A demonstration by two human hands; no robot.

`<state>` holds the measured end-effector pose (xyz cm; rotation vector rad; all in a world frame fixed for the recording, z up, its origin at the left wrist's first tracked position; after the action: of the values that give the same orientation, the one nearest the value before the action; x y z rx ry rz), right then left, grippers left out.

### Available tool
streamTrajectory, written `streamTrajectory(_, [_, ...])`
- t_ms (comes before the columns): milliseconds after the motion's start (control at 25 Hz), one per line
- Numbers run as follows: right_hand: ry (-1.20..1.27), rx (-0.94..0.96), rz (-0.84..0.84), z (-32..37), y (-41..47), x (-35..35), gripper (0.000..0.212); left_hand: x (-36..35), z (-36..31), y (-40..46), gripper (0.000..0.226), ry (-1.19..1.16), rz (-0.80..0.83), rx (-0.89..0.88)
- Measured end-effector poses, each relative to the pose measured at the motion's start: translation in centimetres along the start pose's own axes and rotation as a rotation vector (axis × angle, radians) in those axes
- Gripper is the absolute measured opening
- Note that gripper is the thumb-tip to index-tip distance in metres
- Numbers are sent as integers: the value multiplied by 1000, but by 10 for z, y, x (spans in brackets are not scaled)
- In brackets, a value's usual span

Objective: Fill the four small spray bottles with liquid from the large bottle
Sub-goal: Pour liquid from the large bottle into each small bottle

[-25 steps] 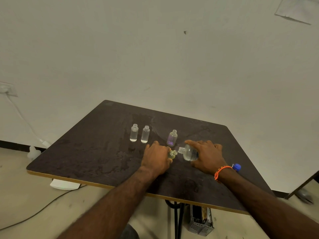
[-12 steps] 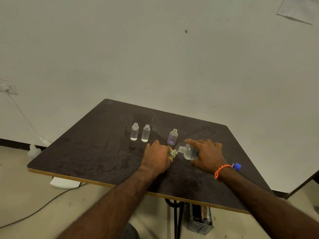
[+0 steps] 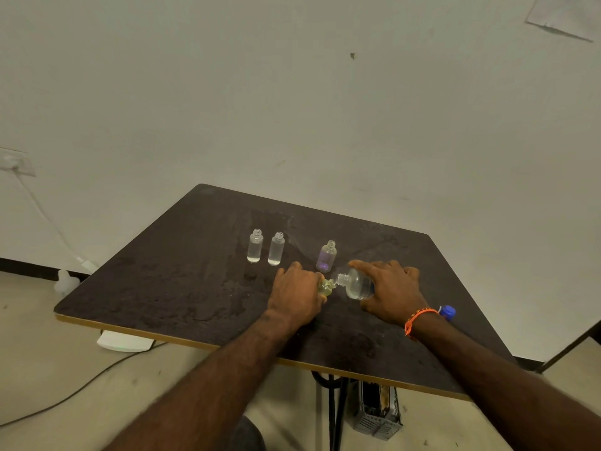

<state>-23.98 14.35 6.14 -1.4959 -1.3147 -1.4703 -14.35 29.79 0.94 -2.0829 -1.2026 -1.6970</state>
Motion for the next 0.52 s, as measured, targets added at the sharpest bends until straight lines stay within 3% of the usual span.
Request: streamTrajectory(520, [-16,7,-9,1,1,3,81,0,0,1,29,1,2,-8])
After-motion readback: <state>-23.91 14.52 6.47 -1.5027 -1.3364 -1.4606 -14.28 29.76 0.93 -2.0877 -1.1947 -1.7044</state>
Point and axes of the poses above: each hand's wrist, its own y-axis towards the middle knuckle, its own x-axis out of the back of the hand, z = x × y, the point moved 6 cm from there along y, towards the middle knuckle, and after that the axes turned 3 degrees about -y, right-handed, at the moved point
